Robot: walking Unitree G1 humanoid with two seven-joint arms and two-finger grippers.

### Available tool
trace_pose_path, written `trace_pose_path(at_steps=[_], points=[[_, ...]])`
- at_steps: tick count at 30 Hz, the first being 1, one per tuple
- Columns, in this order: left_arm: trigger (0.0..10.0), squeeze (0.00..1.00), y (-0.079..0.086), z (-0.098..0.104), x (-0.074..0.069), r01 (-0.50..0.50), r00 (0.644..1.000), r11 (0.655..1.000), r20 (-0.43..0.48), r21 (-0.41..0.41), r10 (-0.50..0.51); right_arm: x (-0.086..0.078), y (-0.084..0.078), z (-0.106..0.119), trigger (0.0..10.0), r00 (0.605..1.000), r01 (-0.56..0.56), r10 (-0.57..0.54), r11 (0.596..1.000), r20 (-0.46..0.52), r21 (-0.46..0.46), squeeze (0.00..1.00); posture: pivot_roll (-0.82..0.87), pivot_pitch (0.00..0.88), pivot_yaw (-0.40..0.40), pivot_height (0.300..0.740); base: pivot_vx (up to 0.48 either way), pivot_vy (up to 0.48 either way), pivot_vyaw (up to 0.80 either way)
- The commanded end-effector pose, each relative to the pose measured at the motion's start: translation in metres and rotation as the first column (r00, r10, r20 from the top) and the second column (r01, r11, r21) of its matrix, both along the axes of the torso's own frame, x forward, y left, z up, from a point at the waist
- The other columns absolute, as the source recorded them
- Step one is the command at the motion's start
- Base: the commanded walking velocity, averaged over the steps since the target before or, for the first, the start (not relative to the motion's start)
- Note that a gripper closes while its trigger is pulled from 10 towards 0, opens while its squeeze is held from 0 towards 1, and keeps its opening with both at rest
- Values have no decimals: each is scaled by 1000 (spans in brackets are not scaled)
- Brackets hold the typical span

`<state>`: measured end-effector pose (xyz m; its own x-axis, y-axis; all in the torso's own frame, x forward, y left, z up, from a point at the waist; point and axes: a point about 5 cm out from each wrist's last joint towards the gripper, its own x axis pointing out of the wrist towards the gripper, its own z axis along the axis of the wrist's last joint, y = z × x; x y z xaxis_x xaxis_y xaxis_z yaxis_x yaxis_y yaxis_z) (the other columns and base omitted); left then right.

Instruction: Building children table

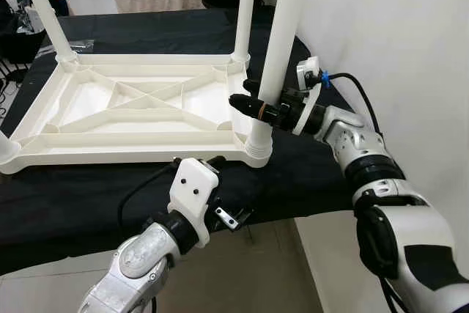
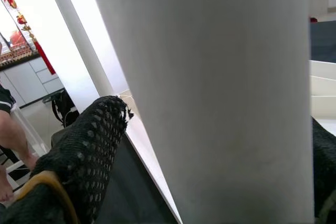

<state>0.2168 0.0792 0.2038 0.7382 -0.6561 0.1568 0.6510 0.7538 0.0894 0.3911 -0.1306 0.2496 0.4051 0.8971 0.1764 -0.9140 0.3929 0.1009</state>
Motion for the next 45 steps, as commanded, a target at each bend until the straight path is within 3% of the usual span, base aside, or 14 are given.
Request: trace_pose_path(at_steps=[1,2,3,14,19,24,29,34,35,36,38,39,44,45], points=[[10000,0,-3,-2,-3,7,1000,1000,-8,-4,-7,0,13,1,6392,999,-47,47,999,5,-20,0,138,137,-84,740,0,0,0],[10000,0,-3,-2,-3,7,1000,1000,-8,-4,-7,0,14,0,6392,999,-34,34,999,8,-28,0,138,137,-84,740,0,0,0],[10000,0,-3,-2,-2,7,1000,1000,-8,-4,-7,2,15,-1,0,1000,-9,8,999,-3,-31,0,136,137,-82,740,0,0,0],[10000,0,-4,-2,0,9,1000,1000,-3,-5,-9,14,15,-3,0,944,330,-331,944,13,4,0,128,131,-72,740,0,0,0],[10000,0,-3,-5,-1,-2,1000,1000,-16,-4,2,20,11,-6,0,784,621,-620,784,32,-18,0,127,131,-72,740,0,0,0],[10000,0,3,-12,3,-92,995,996,-21,20,92,14,-1,-28,0,417,904,-909,411,23,-116,0,121,129,-73,740,0,0,0],[10000,0,6,-12,5,-119,993,993,-14,26,119,-2,5,-39,0,177,976,-983,181,-40,-125,0,124,130,-74,740,0,0,0],[10000,0,7,-12,6,-123,992,992,-12,26,124,-9,19,-42,0,134,980,-988,143,-76,-137,0,124,133,-74,740,0,0,0],[10000,0,7,-12,6,-125,992,992,-12,27,126,-10,30,-44,7020,141,978,-983,157,-116,-141,0,127,133,-76,740,0,0,0],[10000,0,7,-12,6,-126,992,992,-11,26,127,-11,38,-45,10000,158,974,-976,179,-152,-137,0,127,133,-76,740,0,0,0],[10000,0,7,-12,6,-128,992,991,-11,27,128,-10,43,-42,10000,195,972,-970,211,-148,-100,0,126,134,-76,740,0,0,0],[10000,0,7,-11,5,-130,991,991,-10,27,130,-10,46,-37,10000,241,966,-961,252,-138,-66,1000,122,135,-76,740,0,0,0],[10000,0,7,-12,6,-133,991,991,-7,25,133,-12,35,-28,10000,248,968,-967,250,-51,-26,1000,117,136,-80,740,0,0,0],[10000,0,7,-12,6,-134,991,991,-5,24,134,-11,28,-23,10000,251,968,-967,251,-34,-4,0,116,137,-79,740,0,0,0]])
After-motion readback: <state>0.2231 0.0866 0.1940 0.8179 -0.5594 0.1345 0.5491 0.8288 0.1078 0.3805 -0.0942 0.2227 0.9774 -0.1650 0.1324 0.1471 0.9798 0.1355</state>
